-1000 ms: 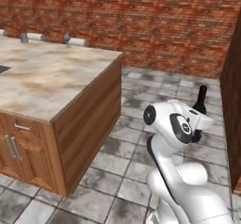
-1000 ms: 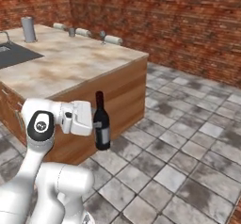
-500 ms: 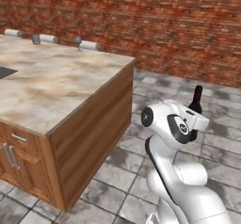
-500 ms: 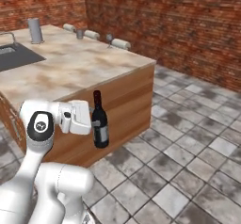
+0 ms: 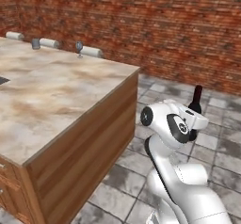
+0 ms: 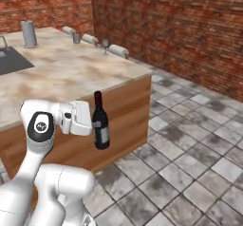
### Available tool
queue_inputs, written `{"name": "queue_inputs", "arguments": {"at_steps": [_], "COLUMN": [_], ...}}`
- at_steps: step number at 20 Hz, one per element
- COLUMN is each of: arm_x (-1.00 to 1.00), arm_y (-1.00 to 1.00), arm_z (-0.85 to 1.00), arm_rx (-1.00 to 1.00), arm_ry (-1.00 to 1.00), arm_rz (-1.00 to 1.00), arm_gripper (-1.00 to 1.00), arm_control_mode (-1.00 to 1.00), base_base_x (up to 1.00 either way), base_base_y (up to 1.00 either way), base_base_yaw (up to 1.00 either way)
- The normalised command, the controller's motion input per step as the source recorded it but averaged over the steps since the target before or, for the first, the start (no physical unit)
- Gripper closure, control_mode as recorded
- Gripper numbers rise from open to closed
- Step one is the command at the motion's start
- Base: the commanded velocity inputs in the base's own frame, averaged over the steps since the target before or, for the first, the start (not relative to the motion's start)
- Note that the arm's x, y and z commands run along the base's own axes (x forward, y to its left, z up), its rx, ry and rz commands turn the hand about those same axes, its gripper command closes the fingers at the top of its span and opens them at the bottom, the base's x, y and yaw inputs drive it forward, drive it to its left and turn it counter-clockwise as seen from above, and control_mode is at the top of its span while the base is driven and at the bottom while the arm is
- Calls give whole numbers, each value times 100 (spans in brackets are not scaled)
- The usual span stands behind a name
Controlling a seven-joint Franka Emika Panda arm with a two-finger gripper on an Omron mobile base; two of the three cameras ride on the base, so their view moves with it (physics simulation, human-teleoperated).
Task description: There is a wine glass and glass cup on the dining counter. Place the wine bottle next to the wine glass and the juice bottle next to the glass cup.
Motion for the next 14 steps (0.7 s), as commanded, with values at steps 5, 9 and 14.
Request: {"name": "queue_inputs", "arguments": {"at_steps": [5, 9, 14], "arm_x": [0, 0, 0], "arm_y": [0, 0, 0], "arm_z": [0, 0, 0], "arm_rx": [0, 0, 0], "arm_ry": [0, 0, 0], "arm_rz": [0, 0, 0], "arm_gripper": [100, 100, 100], "arm_control_mode": [100, 100, 100], "base_base_x": [86, 81, 79], "base_base_y": [-21, -23, -24], "base_base_yaw": [16, 18, 19]}}
